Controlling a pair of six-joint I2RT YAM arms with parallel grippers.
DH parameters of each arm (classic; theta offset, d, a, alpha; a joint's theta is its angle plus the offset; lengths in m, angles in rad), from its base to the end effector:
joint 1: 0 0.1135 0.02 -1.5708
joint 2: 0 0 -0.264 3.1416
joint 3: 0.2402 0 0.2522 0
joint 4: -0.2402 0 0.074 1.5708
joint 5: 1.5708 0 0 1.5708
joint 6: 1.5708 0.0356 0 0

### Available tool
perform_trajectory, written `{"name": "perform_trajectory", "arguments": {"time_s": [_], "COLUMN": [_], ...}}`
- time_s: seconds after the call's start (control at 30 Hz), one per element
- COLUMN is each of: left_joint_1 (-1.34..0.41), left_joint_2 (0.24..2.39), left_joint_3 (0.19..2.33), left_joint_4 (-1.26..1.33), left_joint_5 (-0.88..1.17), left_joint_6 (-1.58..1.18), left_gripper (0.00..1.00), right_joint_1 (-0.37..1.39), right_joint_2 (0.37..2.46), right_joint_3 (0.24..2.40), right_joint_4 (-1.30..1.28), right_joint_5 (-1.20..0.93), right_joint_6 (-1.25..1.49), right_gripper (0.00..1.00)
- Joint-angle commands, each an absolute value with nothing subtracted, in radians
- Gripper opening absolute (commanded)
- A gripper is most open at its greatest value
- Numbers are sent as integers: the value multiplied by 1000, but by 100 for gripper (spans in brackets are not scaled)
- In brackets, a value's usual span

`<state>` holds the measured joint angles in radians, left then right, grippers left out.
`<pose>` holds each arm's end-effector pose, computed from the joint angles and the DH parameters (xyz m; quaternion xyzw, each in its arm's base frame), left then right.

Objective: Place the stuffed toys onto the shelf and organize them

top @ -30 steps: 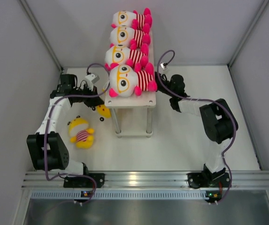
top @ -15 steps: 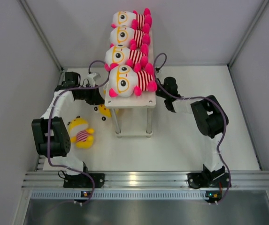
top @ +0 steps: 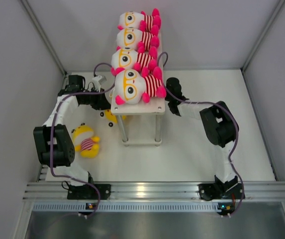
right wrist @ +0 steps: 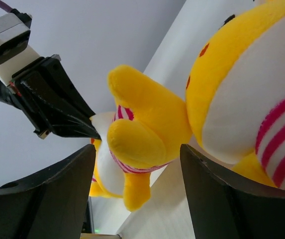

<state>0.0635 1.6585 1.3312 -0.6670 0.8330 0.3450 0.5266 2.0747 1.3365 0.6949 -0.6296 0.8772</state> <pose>0.3487 -0.0042 0.2724 0.2369 0.8520 -0.3271 0.3332 0.3973 0.2552 0.2198 -0.0911 0.7136 0.5954 0.3578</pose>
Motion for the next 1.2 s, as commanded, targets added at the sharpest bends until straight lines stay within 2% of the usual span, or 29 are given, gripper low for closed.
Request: {"name": "perform_trajectory", "arguments": {"time_s": [0.0, 0.1, 0.17, 0.2, 0.23, 0.33, 0.4, 0.43, 0.47, 0.57, 0.6, 0.83, 1.0, 1.17], "left_joint_1": [58, 54, 54, 54, 52, 52, 54, 54, 57, 61, 64, 75, 75, 77], "left_joint_2": [1603, 1598, 1592, 1588, 1583, 1563, 1552, 1548, 1542, 1532, 1522, 1485, 1496, 1500], "left_joint_3": [1348, 1345, 1336, 1333, 1330, 1327, 1331, 1338, 1344, 1367, 1370, 1387, 1378, 1373], "left_joint_4": [-661, -660, -661, -661, -661, -663, -661, -661, -661, -661, -660, -661, -661, -661], "left_joint_5": [900, 910, 911, 908, 904, 881, 856, 841, 798, 741, 718, 585, 503, 517], "left_joint_6": [364, 367, 374, 374, 377, 373, 357, 350, 335, 316, 313, 293, 290, 278], "left_gripper": [5, 5, 5, 5, 5, 6, 11, 17, 38, 61, 64, 72, 72, 71], "right_joint_1": [548, 563, 569, 572, 575, 575, 575, 575, 575, 572, 571, 537, 529, 529], "right_joint_2": [2115, 2132, 2138, 2141, 2143, 2135, 2125, 2122, 2118, 2089, 2065, 1938, 1823, 1663], "right_joint_3": [1420, 1451, 1462, 1466, 1466, 1453, 1437, 1434, 1431, 1385, 1353, 1218, 1066, 890], "right_joint_4": [663, 643, 643, 647, 653, 704, 735, 750, 784, 863, 880, 905, 922, 861], "right_joint_5": [-635, -644, -652, -658, -661, -676, -699, -713, -742, -750, -747, -661, -577, -384], "right_joint_6": [830, 830, 830, 831, 834, 862, 893, 903, 932, 995, 1006, 1064, 1109, 1103], "right_gripper": [69, 68, 61, 54, 37, 8, 0, 0, 0, 0, 0, 0, 0, 0]}}
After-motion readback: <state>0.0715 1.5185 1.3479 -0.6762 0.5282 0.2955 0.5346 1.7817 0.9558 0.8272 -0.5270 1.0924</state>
